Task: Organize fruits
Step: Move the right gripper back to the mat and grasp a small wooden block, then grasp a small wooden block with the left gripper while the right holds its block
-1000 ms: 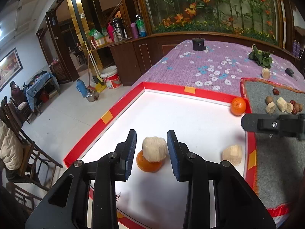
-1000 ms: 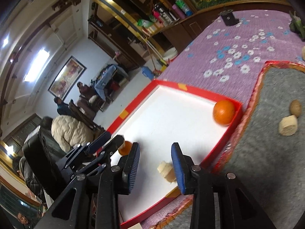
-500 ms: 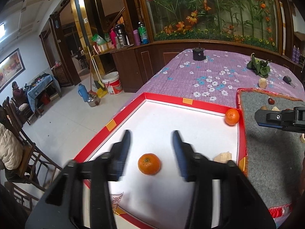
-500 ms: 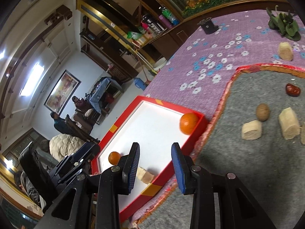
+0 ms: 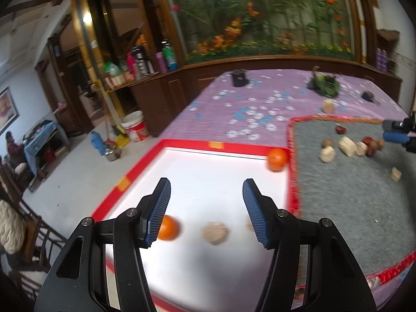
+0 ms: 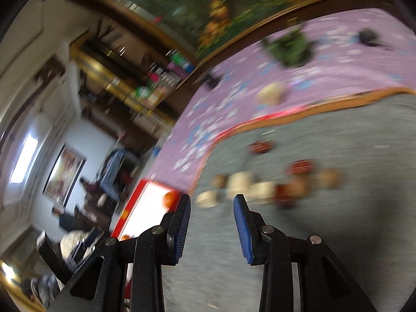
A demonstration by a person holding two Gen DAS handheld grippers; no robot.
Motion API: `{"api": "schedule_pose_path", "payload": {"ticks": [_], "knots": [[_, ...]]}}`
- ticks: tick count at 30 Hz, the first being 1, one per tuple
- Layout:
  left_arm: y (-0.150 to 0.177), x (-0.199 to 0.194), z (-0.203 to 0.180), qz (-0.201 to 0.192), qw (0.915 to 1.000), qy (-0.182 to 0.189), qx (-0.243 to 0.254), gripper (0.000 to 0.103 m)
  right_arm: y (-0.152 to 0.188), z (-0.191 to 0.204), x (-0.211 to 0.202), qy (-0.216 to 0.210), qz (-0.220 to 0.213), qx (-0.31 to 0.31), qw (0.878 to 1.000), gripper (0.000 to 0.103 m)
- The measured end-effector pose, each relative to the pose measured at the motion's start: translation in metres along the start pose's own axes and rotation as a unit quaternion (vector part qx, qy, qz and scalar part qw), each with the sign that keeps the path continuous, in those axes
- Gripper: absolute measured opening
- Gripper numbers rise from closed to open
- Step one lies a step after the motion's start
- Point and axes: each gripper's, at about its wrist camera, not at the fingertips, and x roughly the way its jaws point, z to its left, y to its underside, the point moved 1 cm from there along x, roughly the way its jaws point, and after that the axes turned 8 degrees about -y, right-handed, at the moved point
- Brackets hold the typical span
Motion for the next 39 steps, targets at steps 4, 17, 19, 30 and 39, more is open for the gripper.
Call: {"api": "schedule_pose_path", "payload": {"ticks": [4,17,19,30,39], "knots": [[-0.002,-0.003,-0.032,0.0,0.999,0.032,0.031,0.058,-0.004,-0.035,-0.056,0.034,-0.044,0.031,0.998,0.033],[-0.001,-0.011,-0.113,0.02,0.9861,0.109,0.124,0.058,0.032,-0.042,-0.053,0.048,0.049,-0.011,0.998,0.033],[-0.008,-0.004,-0.109,0.024,0.9875,0.1,0.12,0.058,0.037,-0.032,-0.04,0.072,0.067,-0.05,0.994,0.033],[-0.038,0.033,-0.13,0.066,0.9834,0.132,0.105,0.058,0.052,-0.021,-0.01,0.236,0.119,-0.205,0.942,0.017],[-0.052,0.068,-0.171,0.089,0.9739,0.167,0.125,0.058,0.034,-0.058,-0.032,0.133,0.083,-0.116,0.981,0.014]]}}
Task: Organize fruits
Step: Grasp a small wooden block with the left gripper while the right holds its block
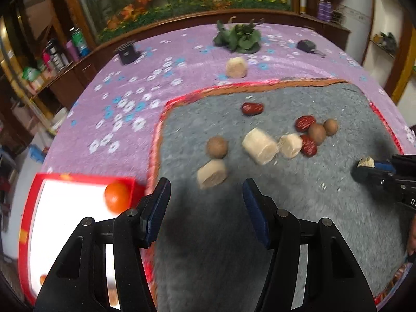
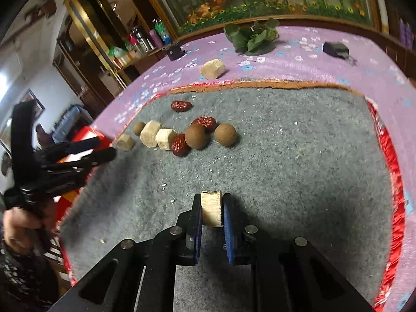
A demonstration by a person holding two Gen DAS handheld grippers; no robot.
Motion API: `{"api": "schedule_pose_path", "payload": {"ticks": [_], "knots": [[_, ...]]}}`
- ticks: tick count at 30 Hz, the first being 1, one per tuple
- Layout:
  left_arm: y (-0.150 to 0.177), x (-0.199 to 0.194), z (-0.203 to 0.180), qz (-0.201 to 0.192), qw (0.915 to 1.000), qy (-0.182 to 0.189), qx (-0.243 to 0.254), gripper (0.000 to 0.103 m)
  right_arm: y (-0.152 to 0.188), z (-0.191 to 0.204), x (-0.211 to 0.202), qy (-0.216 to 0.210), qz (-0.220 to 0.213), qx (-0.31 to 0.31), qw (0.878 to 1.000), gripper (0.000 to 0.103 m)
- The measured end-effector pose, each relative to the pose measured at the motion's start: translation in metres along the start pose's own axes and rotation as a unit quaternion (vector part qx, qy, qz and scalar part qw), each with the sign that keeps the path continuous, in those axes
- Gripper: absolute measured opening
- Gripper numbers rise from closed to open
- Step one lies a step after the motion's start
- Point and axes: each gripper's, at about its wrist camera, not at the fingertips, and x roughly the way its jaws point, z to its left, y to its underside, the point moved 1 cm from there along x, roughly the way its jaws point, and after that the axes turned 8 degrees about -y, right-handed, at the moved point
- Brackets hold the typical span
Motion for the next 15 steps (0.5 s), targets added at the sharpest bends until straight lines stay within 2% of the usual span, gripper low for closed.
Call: {"api": "schedule_pose_path", "payload": {"ticks": [9,12,15], "knots": [[-0.013,0.018,0.003,0.014,0.9996,0.011,0.02,0.056,0.001,-0.002,-0.004,-0.022,0.003,0.025,0.999,0.015],[-0.015,0.025,-0.002,0.02,0.9992,0.021,0.028,0.05,0.0,-0.006,-0.005,-0.036,0.005,0.042,0.998,0.015],[-0.015,0.032,-0.006,0.03,0.9984,0.039,0.028,0.036,0.0,-0.007,-0.005,-0.041,0.005,0.047,0.998,0.014]]}}
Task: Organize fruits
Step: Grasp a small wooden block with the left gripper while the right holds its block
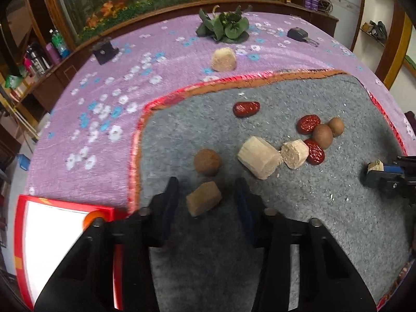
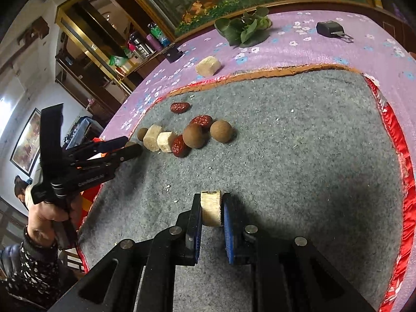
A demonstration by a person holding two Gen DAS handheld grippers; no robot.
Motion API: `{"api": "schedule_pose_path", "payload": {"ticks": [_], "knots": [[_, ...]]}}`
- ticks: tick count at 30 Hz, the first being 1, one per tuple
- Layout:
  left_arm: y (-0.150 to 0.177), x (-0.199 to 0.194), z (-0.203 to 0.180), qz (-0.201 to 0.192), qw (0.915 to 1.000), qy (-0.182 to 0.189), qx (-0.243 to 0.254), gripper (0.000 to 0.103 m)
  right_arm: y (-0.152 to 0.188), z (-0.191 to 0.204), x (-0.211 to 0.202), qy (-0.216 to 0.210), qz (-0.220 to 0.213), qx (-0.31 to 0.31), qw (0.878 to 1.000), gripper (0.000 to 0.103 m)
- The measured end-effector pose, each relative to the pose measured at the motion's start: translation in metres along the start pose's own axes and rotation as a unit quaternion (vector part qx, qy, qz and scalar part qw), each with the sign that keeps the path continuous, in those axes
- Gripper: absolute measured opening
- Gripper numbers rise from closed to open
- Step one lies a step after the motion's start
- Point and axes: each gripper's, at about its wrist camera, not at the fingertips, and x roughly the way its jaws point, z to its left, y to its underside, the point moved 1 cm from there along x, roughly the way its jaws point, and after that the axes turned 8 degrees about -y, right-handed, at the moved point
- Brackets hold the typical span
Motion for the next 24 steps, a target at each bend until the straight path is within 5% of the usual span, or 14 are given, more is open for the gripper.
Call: {"api": "schedule_pose_path", "payload": {"ticks": [14,24], "knots": [[0.019,-0.021,0.005,-0.037,0.9981,-0.004,-0.049,0.018,-0.001,0.006,0.001,0.013,-0.008,-0.021,1.0,0.014],[0.045,-0.034,0.016,-0.047,0.9962,0.016,-0.071,0.015,-0.006,0.012,-0.003,0.023,-0.039,-0.039,0.998,0.014]]}}
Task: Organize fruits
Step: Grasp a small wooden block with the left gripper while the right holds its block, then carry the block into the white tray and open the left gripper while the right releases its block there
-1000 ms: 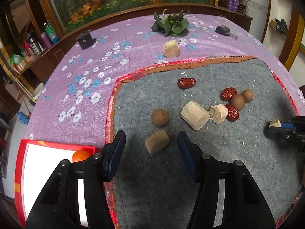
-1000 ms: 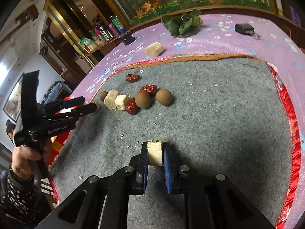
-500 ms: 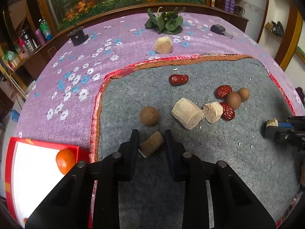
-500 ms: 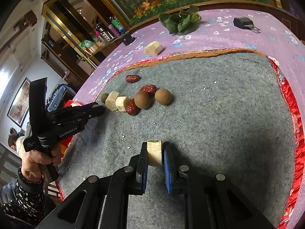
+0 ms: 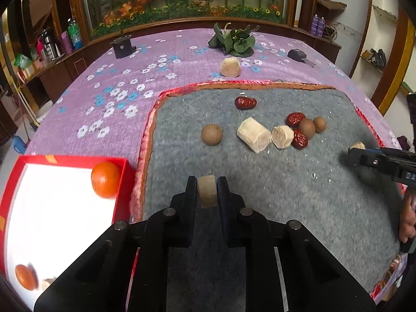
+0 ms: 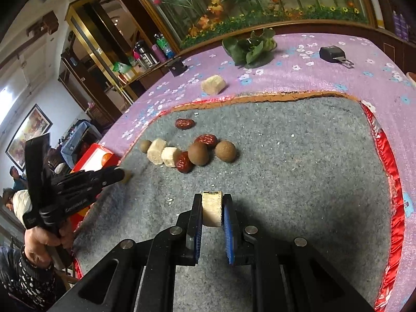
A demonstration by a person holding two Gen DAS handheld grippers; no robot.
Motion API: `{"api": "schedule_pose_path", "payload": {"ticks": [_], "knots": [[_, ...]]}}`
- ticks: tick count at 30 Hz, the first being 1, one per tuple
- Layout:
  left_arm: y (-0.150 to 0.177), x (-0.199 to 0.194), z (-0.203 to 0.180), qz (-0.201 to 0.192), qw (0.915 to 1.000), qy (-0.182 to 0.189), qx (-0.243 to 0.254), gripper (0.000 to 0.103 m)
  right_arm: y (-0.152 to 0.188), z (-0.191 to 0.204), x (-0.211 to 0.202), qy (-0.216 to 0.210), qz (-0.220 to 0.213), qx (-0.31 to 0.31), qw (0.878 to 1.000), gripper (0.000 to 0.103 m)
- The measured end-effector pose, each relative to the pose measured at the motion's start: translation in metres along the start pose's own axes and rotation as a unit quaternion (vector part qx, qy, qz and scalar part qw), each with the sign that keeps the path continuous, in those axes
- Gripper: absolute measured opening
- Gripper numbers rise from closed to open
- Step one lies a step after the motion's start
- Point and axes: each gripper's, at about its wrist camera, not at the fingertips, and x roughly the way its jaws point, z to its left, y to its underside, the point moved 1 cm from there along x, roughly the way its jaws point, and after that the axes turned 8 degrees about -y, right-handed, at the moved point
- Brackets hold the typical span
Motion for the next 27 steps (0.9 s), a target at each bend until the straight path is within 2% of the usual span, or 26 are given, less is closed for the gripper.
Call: {"api": "schedule_pose_path", "payload": {"ticks": [6,9,10,15,21,23,27], "knots": [[0.003,0.0,-0.002,-0.002,0.9999,-0.008,0.011,0.015,0.002,-0.001,0.009,0.012,0.017,-0.003,1.0,0.014],[0.003,0.013,-0.005,0.024,0.9996,-0.007,0.016,0.016,0.002,-0.003,0.01,0.012,0.019,-0.003,1.0,0.014],[0.003,0.014,-0.005,0.018,0.9997,-0.008,0.015,0.017,0.002,-0.003,0.01,0.012,0.019,-0.002,1.0,0.014],[0.002,0.015,0.003,0.02,0.9997,0.002,-0.018,0.015,0.002,-0.003,0.01,0.012,0.02,-0.004,1.0,0.014],[0.0,-0.026,0.007,-0.029,0.9994,0.005,-0.018,0.014,0.001,0.0,0.007,0.001,0.009,0.0,1.0,0.014],[0.001,-0.043,0.011,-0.047,0.9987,0.004,-0.02,0.014,-0.003,0.007,0.006,-0.025,0.0,0.008,1.0,0.014],[0.011,-0.081,0.031,-0.087,0.9956,-0.013,-0.033,0.014,-0.012,0.048,0.02,-0.049,0.003,-0.023,0.999,0.014]]}}
